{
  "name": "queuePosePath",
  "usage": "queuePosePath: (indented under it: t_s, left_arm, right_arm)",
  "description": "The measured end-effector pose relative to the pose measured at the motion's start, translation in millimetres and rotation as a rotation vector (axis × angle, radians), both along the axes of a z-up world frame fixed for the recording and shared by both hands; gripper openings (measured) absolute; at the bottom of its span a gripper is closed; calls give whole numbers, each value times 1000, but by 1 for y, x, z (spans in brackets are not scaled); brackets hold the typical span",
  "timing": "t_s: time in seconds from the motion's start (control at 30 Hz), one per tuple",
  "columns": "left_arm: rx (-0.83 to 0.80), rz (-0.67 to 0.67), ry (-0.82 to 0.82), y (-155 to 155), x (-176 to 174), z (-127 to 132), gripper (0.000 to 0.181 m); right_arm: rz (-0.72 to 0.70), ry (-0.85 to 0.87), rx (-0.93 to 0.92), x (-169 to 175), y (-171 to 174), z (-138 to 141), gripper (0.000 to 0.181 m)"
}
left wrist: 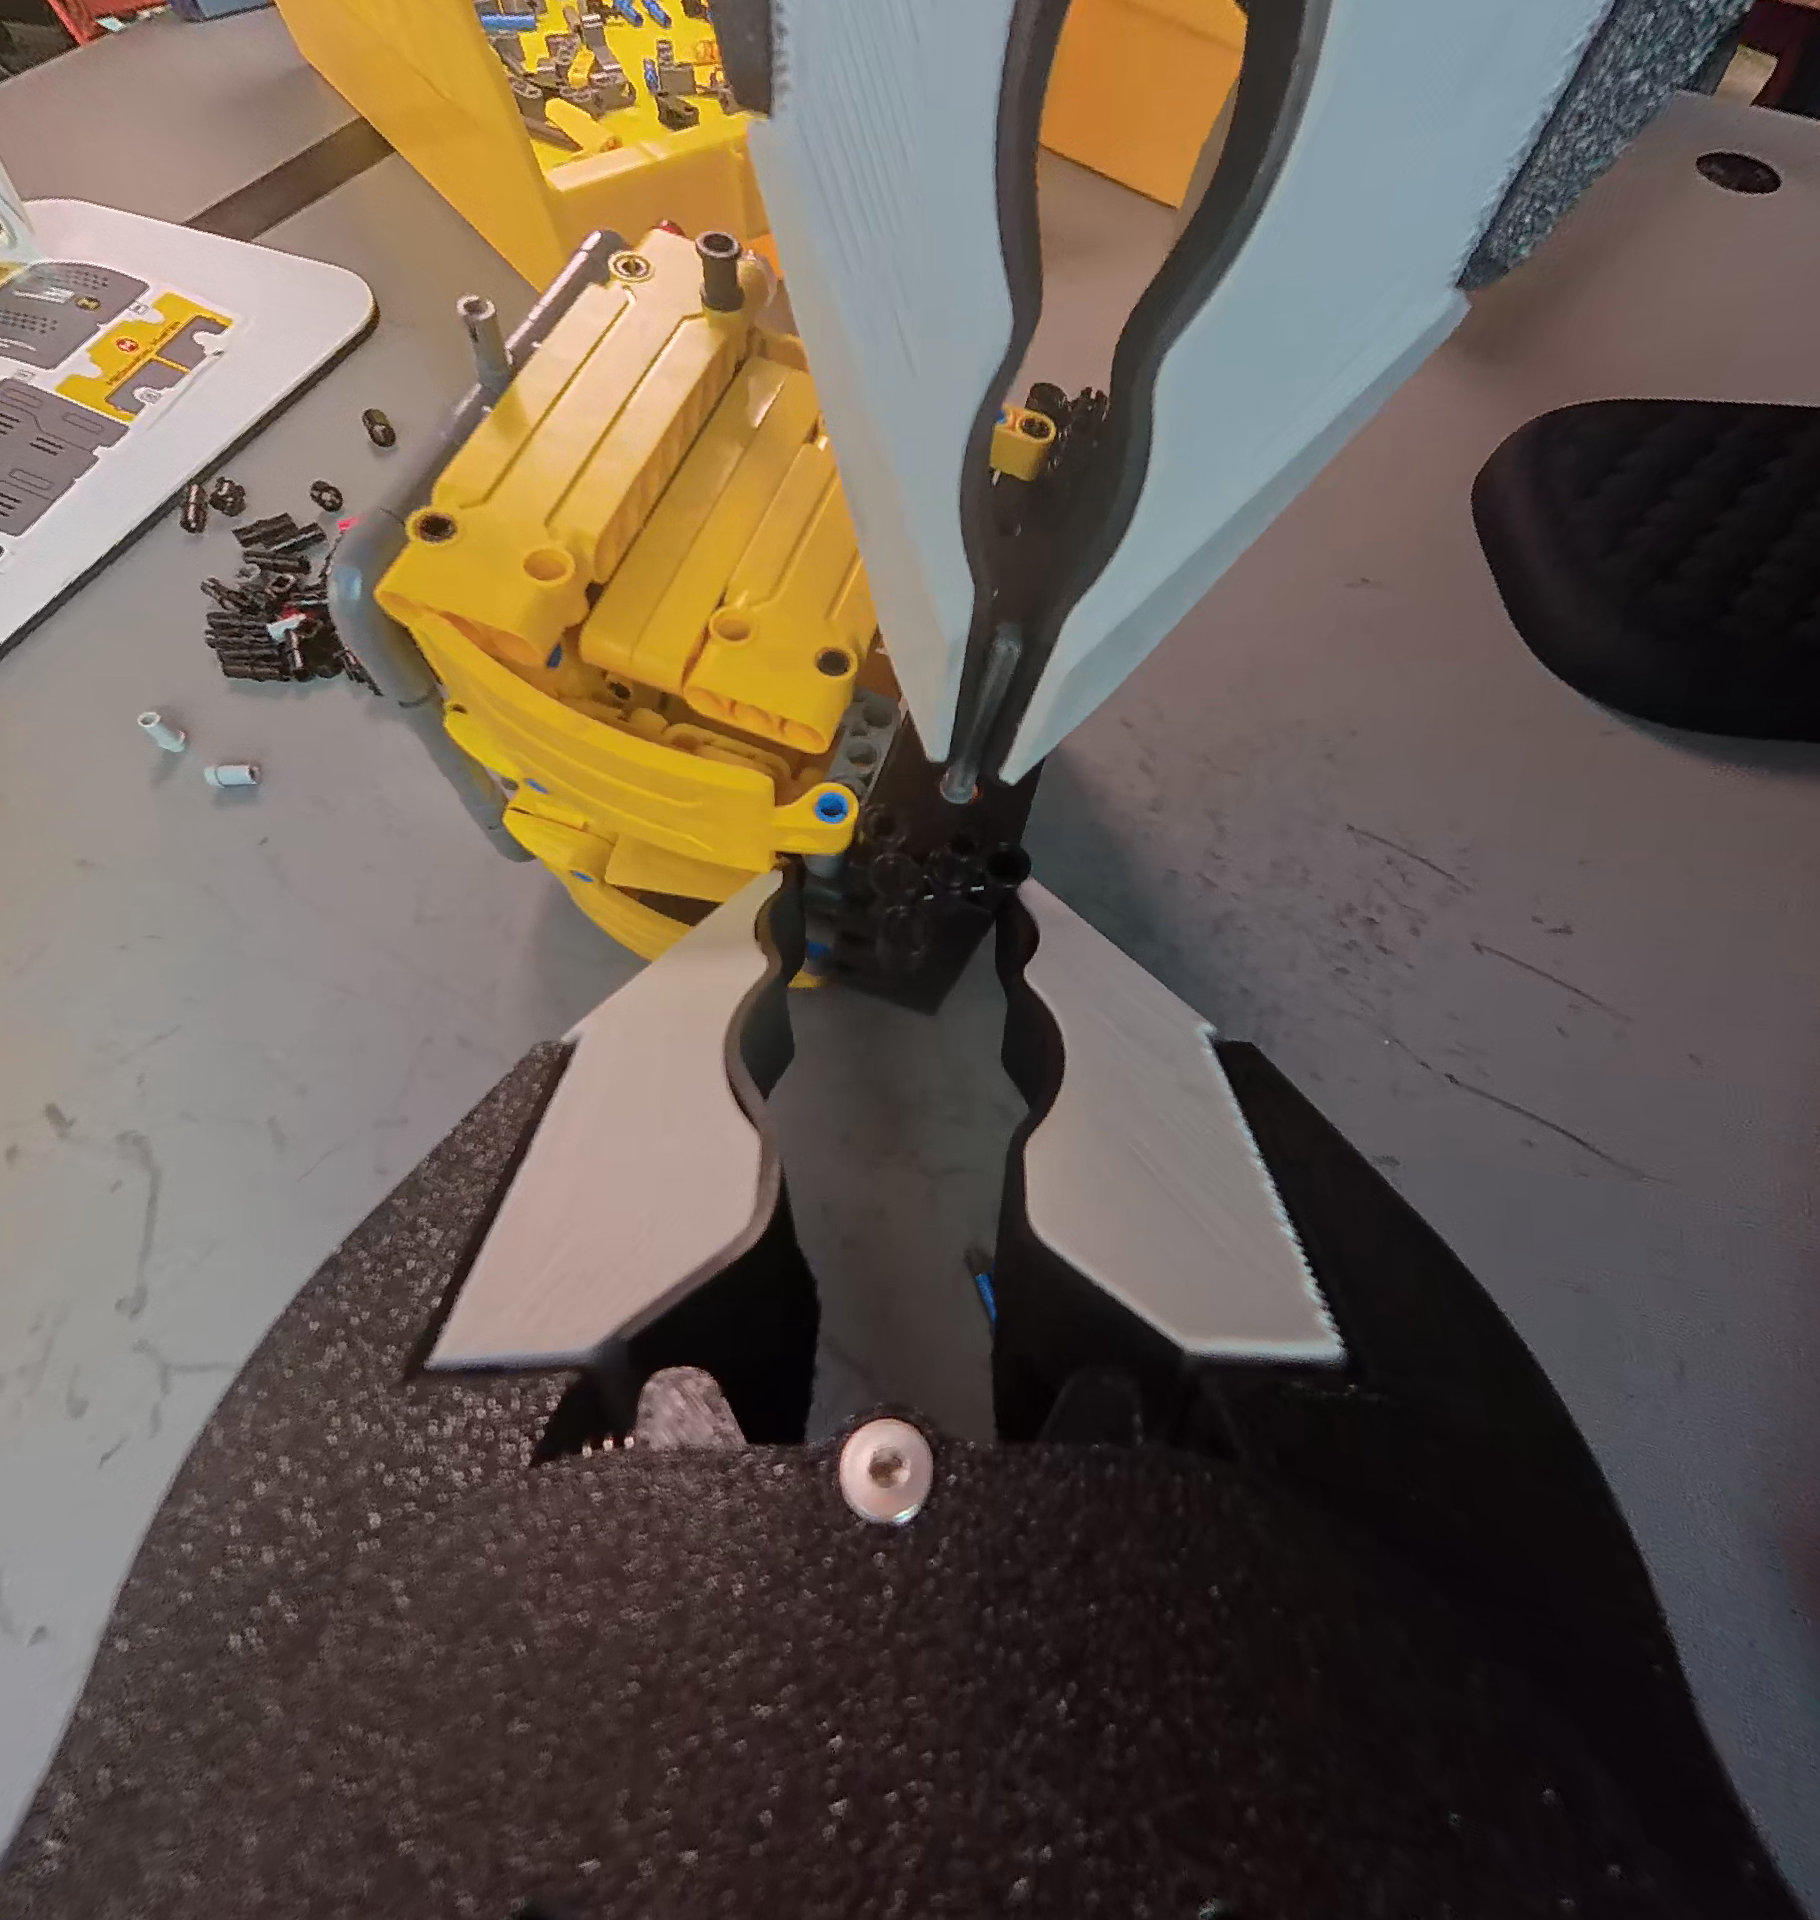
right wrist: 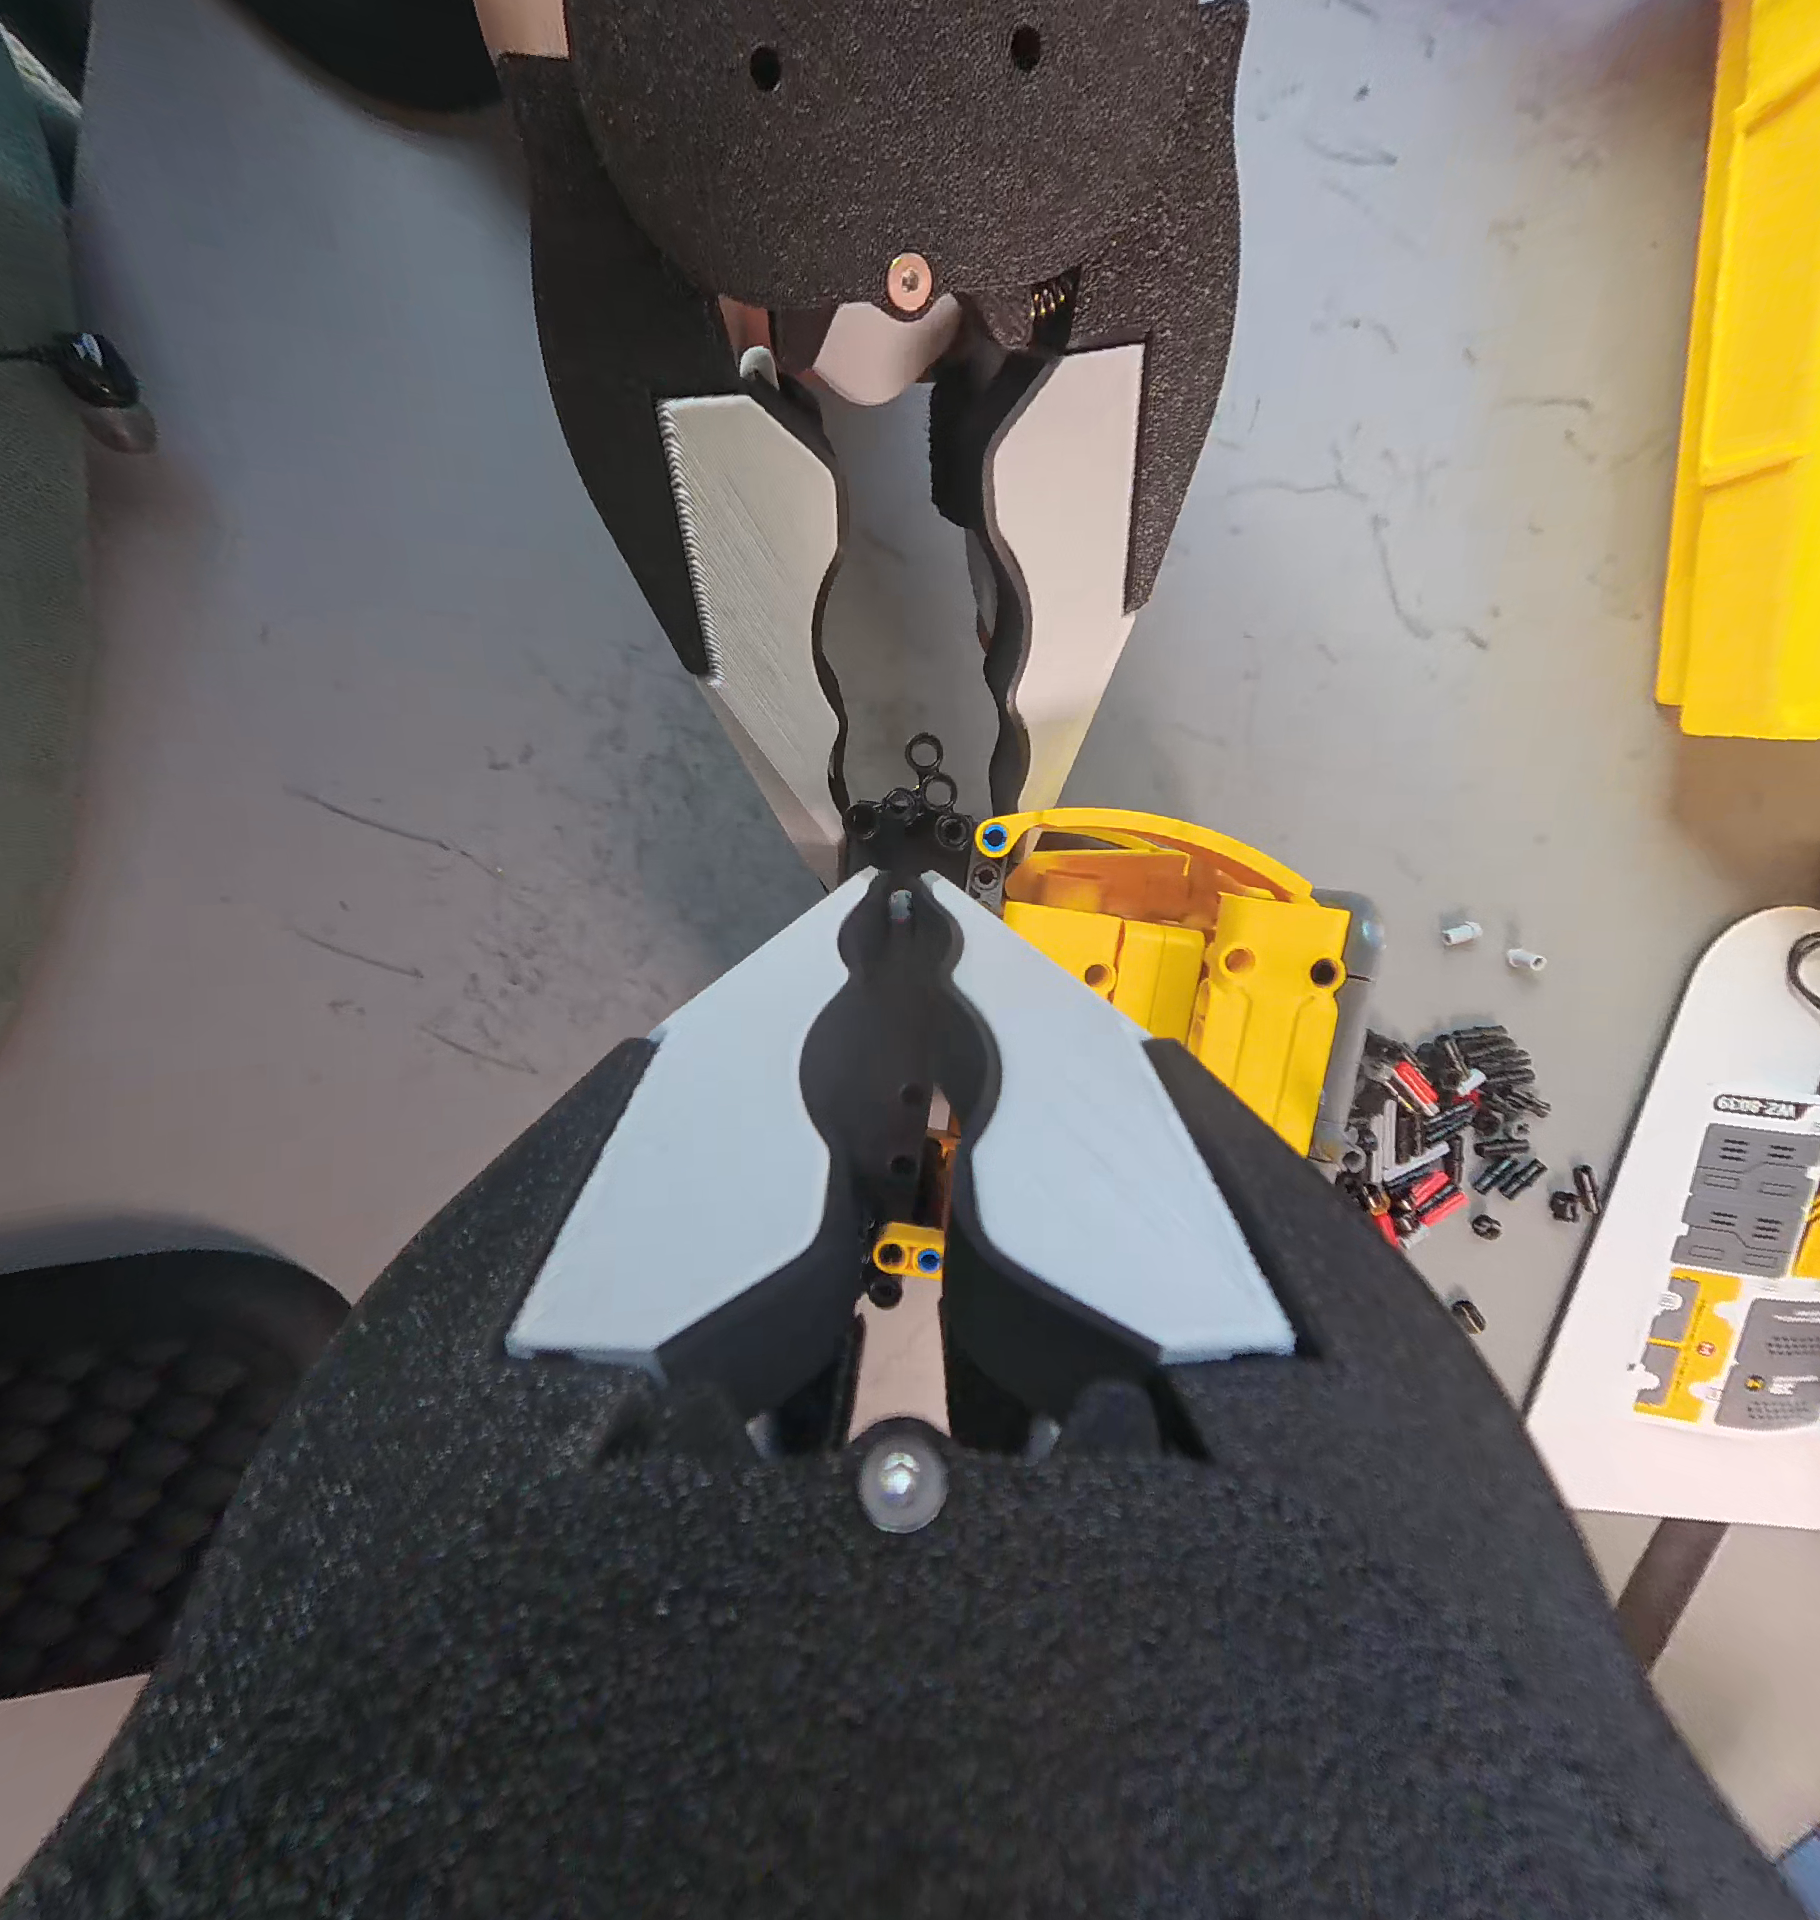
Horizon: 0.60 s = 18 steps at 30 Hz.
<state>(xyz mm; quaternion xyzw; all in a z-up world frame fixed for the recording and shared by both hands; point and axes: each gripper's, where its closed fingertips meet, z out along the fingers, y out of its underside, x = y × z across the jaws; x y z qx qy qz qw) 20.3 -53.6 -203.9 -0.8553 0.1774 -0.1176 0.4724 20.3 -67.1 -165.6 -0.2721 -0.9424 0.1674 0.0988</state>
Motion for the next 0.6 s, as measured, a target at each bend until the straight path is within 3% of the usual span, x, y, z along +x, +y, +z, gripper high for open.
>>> queuePosePath:
  t_s: [0.1, 0.17, 0.4, 0.47, 0.6]
  left_arm:
    - [8, -1, -4, 0, 1, 1, 36]
    - [13, -3, -6, 0, 1, 1, 36]
    - [20, -1, 8, -1, 2, 1, 36]
    - [21, -5, 12, -1, 3, 1, 36]
    - [27, -35, 21, -2, 4, 1, 35]
  right_arm:
    - [-8, -1, 43, 2, 4, -3, 4]
    - [-6, 9, 68, 4, 4, -1, 17]
    - [-90, -31, 105, 3, 3, 4, 4]
    - [-38, -35, 142, 5, 2, 4, 4]
    - [203, -35, 234, 7, 0, 3, 3]
